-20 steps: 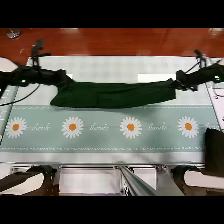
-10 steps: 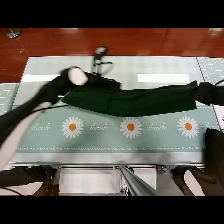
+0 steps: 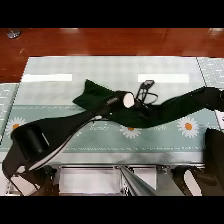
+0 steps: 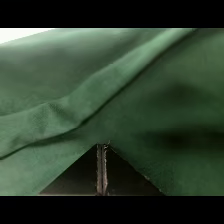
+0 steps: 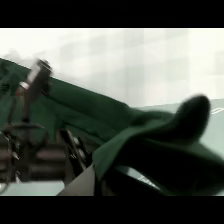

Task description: Fold the shirts.

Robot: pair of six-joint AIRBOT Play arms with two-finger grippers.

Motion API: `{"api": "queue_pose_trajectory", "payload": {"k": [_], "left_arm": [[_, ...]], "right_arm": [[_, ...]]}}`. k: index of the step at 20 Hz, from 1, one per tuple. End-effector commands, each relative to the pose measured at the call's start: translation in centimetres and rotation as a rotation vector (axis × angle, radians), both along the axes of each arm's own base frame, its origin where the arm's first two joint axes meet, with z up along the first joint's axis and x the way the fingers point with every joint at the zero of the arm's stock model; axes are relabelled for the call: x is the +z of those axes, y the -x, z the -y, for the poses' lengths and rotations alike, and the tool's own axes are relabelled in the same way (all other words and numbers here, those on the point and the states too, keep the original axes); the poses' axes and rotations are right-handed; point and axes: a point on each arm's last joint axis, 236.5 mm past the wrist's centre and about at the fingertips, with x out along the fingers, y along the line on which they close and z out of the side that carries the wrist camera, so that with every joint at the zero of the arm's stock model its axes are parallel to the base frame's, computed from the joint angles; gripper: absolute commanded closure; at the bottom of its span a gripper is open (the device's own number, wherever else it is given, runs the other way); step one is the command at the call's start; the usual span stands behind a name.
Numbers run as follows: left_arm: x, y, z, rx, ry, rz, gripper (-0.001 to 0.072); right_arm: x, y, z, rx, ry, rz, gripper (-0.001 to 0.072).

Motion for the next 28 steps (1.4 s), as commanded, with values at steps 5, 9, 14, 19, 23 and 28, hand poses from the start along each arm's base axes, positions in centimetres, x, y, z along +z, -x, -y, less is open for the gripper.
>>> {"api": "queue_pose_trajectory", "payload": {"k": [5, 9, 14, 19, 23, 28], "left_arm": [[5.1, -5.1, -3.8, 0.054, 0.044, -0.055, 0.0690], [14.7, -14.6, -17.3, 0.267, 0.073, 0.068, 0.0691], [28.5, -16.3, -37.8, 0.586, -0.004, 0.407, 0.0690], [29.5, -7.2, -47.3, 0.767, -0.149, 0.515, 0.0690], [20.5, -0.4, -45.2, 0.741, -0.134, 0.381, 0.0690], [9.2, 4.9, -44.4, 0.718, -0.184, 0.169, 0.0690]], "right_arm": [[0.2, 0.1, -0.9, 0.026, -0.016, 0.006, 0.0683], [0.4, -1.6, -6.1, 0.144, -0.102, 0.025, 0.0682], [-0.1, -6.8, -17.9, 0.333, -0.187, 0.032, 0.0682], [-5.0, -11.0, -29.9, 0.505, -0.184, -0.074, 0.0682], [-9.6, -12.3, -36.8, 0.565, -0.255, -0.173, 0.0682], [-13.6, -12.9, -39.2, 0.582, -0.288, -0.262, 0.0682]]}}
